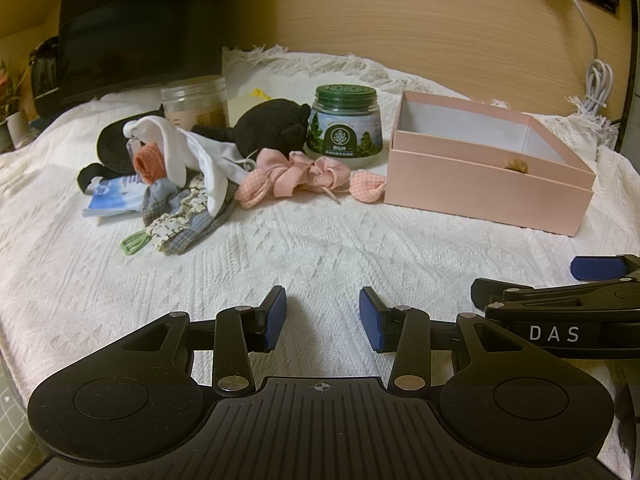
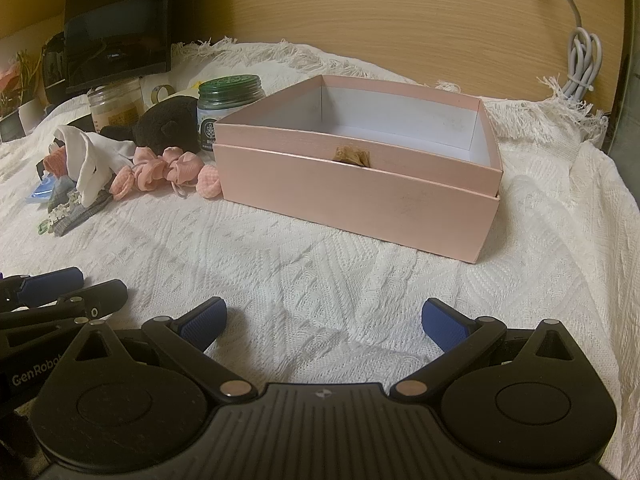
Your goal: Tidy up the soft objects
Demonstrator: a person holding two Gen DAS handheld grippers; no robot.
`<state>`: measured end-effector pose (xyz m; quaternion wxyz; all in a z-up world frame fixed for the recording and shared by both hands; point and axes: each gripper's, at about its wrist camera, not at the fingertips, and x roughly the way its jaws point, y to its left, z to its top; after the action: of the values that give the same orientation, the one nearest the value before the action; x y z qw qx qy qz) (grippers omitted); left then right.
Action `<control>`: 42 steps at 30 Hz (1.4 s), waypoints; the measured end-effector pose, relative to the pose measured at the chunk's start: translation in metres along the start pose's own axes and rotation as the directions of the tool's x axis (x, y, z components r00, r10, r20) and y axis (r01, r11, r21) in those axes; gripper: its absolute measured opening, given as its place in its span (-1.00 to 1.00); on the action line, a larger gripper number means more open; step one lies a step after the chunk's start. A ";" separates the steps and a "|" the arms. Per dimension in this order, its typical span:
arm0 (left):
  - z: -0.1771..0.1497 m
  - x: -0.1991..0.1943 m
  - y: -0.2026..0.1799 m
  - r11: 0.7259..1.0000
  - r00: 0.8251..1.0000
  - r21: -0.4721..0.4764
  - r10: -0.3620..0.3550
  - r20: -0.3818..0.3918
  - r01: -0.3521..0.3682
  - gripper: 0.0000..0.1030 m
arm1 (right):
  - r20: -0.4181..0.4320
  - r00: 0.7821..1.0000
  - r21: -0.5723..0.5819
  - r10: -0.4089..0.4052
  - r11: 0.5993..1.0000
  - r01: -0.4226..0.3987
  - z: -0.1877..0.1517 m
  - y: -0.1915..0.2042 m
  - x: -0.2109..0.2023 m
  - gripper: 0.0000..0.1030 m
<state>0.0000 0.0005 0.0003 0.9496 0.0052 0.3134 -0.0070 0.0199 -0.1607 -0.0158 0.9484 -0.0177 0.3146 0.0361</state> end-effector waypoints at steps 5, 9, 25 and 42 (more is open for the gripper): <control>0.004 0.001 0.003 1.000 1.000 -0.003 0.000 -0.018 0.000 -0.12 | -0.026 1.000 -0.008 0.015 1.000 -0.015 0.000 -0.003 -0.001 1.00; 0.011 0.004 0.003 1.000 0.998 0.011 -0.007 -0.066 0.008 -0.12 | -0.115 0.993 -0.025 0.033 0.999 -0.036 0.012 -0.004 0.007 1.00; 0.053 0.024 0.069 0.932 0.880 -0.037 -0.353 -0.319 0.361 -0.30 | -0.269 0.963 -0.036 -0.028 0.999 0.019 0.040 0.012 0.016 1.00; 0.141 0.047 0.303 0.947 0.987 -0.284 -0.160 -0.009 0.151 -0.29 | -0.088 0.993 -0.131 0.083 0.987 -0.094 0.125 0.144 0.017 0.99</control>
<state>0.1267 0.3012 0.0872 0.9319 -0.1550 0.3259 -0.0368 0.0966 -0.0094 0.0726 0.9287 -0.0692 0.3505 0.0989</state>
